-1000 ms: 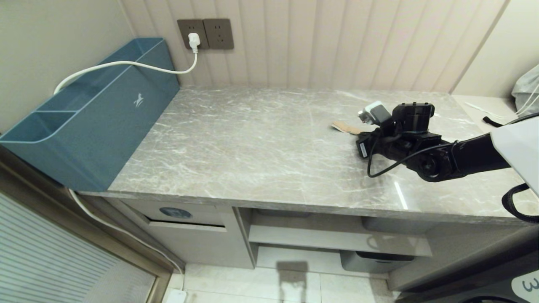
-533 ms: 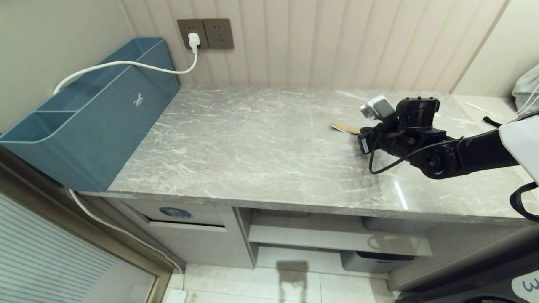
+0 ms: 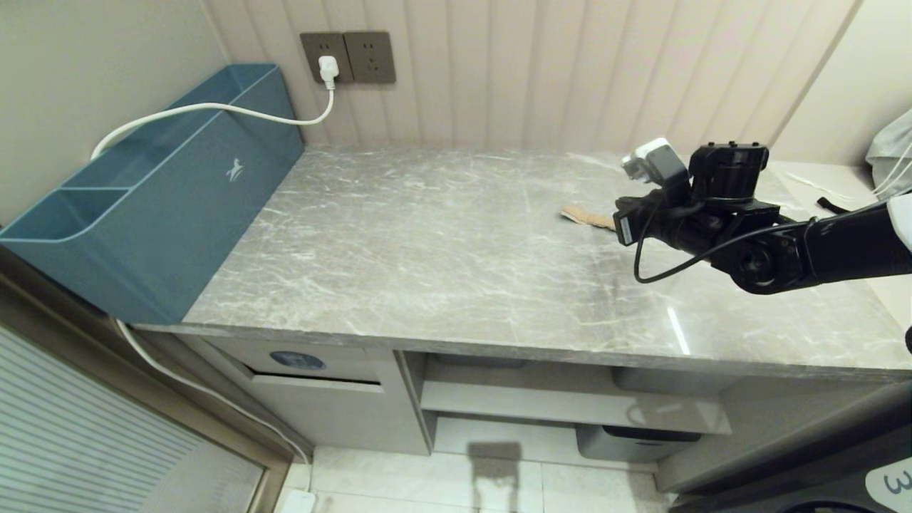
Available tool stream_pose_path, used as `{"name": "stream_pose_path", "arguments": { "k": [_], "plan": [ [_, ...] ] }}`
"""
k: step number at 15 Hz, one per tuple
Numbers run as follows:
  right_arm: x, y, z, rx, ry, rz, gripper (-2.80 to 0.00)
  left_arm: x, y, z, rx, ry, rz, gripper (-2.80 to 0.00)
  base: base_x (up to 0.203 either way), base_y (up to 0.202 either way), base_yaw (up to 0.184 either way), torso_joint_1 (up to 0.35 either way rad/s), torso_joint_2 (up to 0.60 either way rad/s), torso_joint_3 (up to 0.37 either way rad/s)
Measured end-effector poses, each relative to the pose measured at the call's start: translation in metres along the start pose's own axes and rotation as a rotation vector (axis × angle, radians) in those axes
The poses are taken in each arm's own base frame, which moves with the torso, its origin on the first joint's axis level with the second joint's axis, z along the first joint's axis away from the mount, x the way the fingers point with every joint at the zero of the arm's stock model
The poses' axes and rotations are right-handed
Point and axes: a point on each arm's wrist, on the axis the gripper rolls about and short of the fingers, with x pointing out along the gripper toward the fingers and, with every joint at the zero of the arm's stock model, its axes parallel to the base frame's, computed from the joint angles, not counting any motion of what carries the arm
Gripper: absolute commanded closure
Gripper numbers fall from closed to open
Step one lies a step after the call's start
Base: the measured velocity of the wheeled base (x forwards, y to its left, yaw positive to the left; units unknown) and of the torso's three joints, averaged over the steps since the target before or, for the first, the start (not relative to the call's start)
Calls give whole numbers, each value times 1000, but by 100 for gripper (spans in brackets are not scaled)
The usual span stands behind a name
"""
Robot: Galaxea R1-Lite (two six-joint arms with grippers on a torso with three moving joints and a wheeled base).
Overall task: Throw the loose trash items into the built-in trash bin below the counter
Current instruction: Pick up the garbage
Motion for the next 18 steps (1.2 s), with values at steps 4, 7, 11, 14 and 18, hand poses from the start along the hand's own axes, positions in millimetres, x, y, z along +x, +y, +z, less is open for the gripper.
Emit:
{"name": "stream_pose_path", "arguments": {
  "k": [4,7,11,14,18],
  "plan": [
    [24,-20,-4,-7,-38,-6,0,0,0,0,0,0,0,0,0,0,0,0,0,0],
    [42,-27,-18,-9,15,-6,0,0,0,0,0,0,0,0,0,0,0,0,0,0],
    [49,-23,-31,-14,50,9,0,0,0,0,0,0,0,0,0,0,0,0,0,0],
    [51,-20,-36,-26,66,19,0,0,0,0,0,0,0,0,0,0,0,0,0,0],
    [44,-12,-39,-27,87,44,0,0,0,0,0,0,0,0,0,0,0,0,0,0]
  ]
}}
